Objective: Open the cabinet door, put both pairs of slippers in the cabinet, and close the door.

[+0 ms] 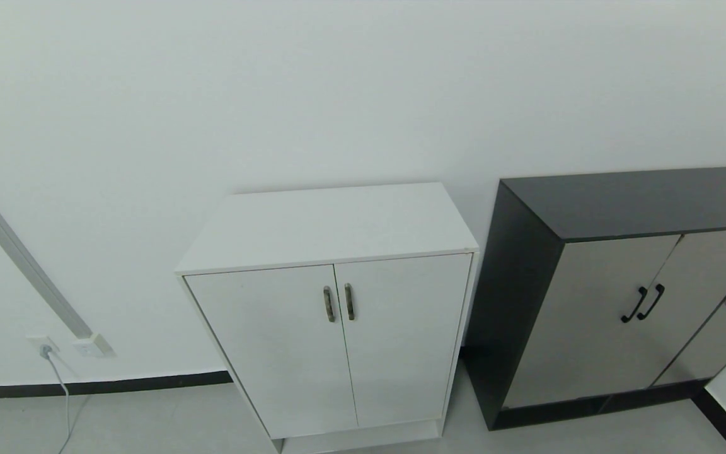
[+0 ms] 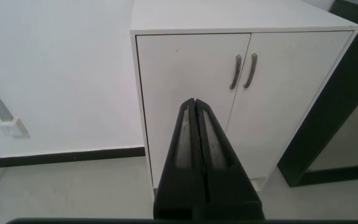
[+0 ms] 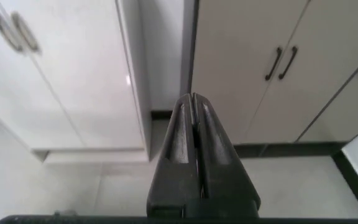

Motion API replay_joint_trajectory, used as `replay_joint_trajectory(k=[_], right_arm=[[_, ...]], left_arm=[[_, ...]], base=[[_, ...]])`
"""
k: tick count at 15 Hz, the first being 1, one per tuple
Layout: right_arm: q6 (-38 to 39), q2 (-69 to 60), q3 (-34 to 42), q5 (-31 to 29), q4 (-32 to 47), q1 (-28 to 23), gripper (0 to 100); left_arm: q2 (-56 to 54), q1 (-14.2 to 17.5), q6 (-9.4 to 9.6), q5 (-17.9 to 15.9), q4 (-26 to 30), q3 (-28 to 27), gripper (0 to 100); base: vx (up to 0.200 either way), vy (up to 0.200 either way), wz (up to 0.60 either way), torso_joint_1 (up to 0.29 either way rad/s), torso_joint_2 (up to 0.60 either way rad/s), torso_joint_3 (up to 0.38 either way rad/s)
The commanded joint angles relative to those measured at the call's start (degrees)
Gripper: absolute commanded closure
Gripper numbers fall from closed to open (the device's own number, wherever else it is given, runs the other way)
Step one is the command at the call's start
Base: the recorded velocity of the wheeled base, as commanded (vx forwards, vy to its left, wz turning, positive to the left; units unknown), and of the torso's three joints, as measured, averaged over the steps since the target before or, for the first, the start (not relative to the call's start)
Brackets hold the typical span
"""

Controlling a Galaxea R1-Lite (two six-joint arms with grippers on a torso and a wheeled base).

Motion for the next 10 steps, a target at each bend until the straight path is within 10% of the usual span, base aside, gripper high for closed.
replay_joint_trajectory(k=[1, 10], right_arm=[[1.56, -1.75, 0.0, -0.05, -0.1, -0.32, 100], [5.78, -5.71, 0.0, -5.14, -0.37, 1.88, 100]], left_arm=[[0.07, 0.0, -0.08, 0.02, -0.01, 0.01, 100], [0.07, 0.0, 0.01, 0.02, -0.01, 0.01, 100]], base=[[0.0, 0.0, 0.0, 0.0, 0.0, 0.0], [0.0, 0.0, 0.0, 0.0, 0.0, 0.0]])
